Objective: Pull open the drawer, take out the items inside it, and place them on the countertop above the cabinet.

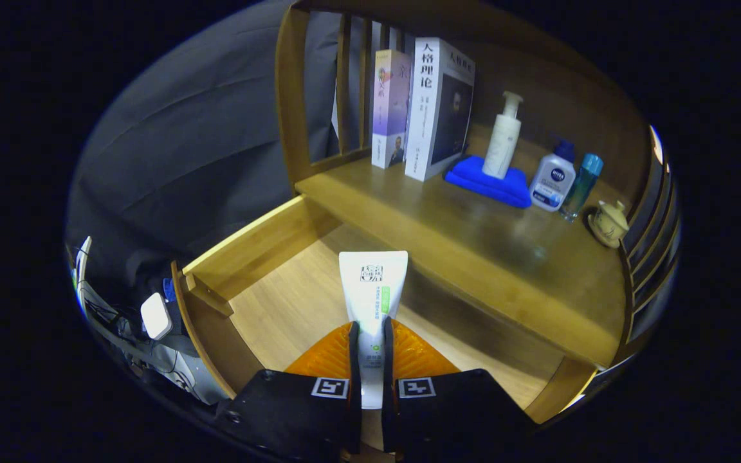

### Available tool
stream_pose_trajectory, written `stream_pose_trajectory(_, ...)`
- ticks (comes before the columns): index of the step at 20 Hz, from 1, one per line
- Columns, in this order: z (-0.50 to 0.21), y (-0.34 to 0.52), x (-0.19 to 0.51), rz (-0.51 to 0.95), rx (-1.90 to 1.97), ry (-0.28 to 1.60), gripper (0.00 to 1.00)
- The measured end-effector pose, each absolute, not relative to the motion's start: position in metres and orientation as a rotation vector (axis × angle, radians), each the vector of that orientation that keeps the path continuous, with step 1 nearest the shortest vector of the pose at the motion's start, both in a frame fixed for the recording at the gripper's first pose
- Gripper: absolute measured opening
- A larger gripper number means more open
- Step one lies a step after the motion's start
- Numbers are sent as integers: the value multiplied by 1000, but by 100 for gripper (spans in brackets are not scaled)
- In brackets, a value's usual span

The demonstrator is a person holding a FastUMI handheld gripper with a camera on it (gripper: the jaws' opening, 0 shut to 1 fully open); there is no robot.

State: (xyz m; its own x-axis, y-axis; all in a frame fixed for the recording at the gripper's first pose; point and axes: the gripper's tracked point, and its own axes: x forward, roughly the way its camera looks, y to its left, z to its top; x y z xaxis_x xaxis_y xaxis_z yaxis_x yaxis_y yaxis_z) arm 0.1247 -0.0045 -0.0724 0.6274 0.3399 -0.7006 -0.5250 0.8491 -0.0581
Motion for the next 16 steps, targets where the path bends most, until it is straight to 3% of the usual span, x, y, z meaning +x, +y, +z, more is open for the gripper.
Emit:
stream_pose_trajectory(5, -50, -11, 146, 452, -271, 670, 14)
stream_pose_trajectory(16, -26, -54, 235, 174, -110, 575, 20)
